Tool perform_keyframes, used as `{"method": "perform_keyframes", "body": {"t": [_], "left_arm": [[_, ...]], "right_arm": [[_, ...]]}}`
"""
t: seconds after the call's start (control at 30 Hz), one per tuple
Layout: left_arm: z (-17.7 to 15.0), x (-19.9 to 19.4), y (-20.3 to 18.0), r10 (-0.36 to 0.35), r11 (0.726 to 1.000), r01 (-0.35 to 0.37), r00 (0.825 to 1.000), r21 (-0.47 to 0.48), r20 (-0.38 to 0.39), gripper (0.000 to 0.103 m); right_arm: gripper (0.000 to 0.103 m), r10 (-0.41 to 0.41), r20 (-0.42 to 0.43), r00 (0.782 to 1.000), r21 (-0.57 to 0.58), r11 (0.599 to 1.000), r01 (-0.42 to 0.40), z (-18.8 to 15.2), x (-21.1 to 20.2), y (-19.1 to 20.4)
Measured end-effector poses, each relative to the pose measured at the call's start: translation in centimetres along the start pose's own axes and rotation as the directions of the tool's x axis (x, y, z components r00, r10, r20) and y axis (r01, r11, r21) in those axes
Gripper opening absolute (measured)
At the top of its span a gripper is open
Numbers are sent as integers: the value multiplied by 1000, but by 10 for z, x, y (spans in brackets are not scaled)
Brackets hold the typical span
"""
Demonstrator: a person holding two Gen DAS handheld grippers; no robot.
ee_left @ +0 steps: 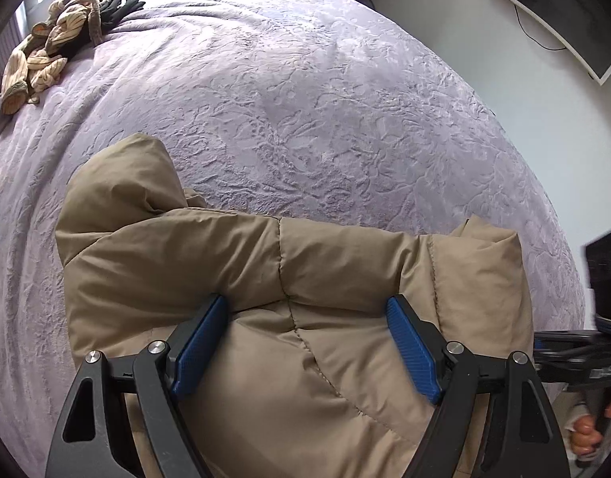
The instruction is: Fold large clothes
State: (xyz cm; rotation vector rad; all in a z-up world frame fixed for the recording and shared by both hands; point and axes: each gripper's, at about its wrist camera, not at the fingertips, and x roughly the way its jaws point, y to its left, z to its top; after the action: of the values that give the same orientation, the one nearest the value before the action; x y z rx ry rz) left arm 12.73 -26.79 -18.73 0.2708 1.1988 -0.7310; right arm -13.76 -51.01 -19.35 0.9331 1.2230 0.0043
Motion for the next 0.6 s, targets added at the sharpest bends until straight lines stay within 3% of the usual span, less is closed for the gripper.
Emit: {"method": "perform_keyframes", "body": {"t": [0.07,0.2,0.3,0.4,0.47,0.53,0.6], "left_arm": [[0,0,-1,7,1000,-7,1000,1,2,82],[-1,0,-2,19,1000,-19,1000,0,7,82],[-1,0,-2,26,1000,-26,1000,-1,10,83],[-1,-1,-2,39,999,-39,999,-6,10,84],[-1,-4,-2,47,999,-46,999,-15,9,84],[-1,-11,0,40,999,-40,999,-30,9,84],[-3,-18,2,39,999,-39,999,-38,8,84]], "right_arm": [[56,-18,42,999,0,1000,18,-8,-21,0],[56,-52,114,992,19,999,50,-17,-50,9],[56,-16,151,988,6,1000,15,-33,-71,17],[56,-10,138,990,-52,999,17,-31,-55,48],[56,-77,111,991,-116,989,90,-37,-43,63],[56,-204,79,976,-168,962,214,-43,-22,71],[56,-254,60,965,-175,949,261,-46,-10,66]]}}
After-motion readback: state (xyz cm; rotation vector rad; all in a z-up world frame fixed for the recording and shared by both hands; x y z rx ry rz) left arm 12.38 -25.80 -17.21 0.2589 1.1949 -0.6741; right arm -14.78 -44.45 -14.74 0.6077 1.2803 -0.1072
